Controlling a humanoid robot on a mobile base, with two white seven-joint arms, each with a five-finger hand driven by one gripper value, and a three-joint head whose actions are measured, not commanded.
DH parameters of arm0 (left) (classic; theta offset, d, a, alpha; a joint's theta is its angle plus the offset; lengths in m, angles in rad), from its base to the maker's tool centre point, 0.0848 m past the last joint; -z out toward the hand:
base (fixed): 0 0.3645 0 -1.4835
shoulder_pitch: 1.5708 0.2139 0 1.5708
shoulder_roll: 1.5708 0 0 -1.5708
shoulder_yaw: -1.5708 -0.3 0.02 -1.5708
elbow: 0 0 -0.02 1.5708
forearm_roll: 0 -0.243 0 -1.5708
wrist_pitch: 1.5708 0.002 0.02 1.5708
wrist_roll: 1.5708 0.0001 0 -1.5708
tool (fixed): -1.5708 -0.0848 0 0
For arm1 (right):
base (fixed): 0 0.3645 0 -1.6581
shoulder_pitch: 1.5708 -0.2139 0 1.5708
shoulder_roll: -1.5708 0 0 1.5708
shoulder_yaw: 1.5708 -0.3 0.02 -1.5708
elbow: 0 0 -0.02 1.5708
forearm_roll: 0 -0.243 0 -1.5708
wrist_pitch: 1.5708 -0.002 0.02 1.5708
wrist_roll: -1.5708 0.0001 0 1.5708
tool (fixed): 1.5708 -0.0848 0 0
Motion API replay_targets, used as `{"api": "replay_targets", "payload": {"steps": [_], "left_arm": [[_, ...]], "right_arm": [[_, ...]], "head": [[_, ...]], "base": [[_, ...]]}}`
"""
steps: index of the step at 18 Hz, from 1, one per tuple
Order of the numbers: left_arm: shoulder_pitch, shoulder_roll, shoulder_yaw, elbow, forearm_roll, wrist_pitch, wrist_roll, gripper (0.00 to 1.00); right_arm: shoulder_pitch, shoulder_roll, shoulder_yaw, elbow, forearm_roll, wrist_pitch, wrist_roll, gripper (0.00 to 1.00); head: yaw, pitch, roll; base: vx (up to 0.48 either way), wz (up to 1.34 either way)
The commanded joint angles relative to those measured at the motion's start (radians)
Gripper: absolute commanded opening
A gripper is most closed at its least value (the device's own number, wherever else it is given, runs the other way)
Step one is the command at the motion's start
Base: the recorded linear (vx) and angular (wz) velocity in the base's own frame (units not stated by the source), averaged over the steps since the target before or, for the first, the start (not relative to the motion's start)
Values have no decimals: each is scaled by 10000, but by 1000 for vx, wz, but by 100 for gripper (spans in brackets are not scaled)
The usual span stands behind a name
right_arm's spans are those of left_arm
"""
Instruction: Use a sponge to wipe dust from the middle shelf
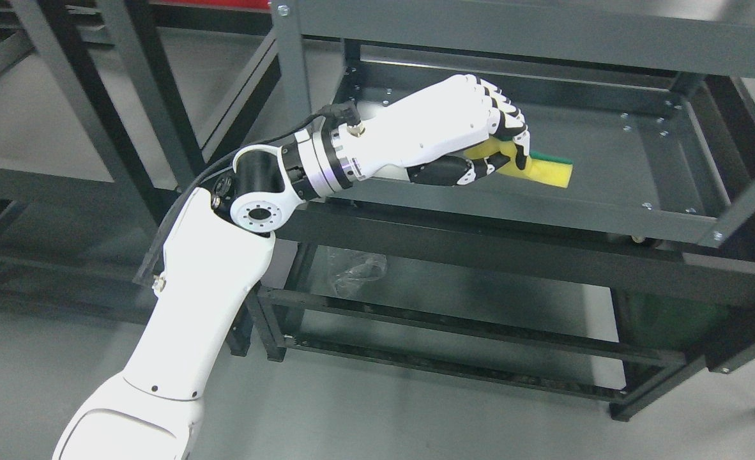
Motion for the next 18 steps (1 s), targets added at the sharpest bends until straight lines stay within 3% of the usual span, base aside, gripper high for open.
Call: {"api": "replay_targets", "payload": {"steps": [1, 5, 12, 15, 18], "left_arm": [[-2679, 67, -246, 1071, 228, 6, -22, 3], [-3926, 67, -980, 1794, 213, 6, 299, 3], [-3943, 67, -2943, 2270, 365, 525, 1817, 2], [-3943, 67, -3894, 2988, 1421, 865, 1972, 2], [-3943, 67, -4051, 3557, 1471, 880, 1957, 2]], "right_arm": [[-6, -175, 0, -175, 0, 10, 4, 100], [-6, -175, 0, -175, 0, 10, 4, 100], [-6, -175, 0, -175, 0, 10, 4, 100], [-6, -175, 0, -175, 0, 10, 4, 100], [-6, -175, 0, -175, 0, 10, 4, 100]], "head": [[0, 0, 0], [0, -1, 0], [0, -2, 0], [0, -2, 0], [0, -2, 0]], "base": [[-64, -519], [-22, -321], [36, 7], [72, -131], [84, -249]]}}
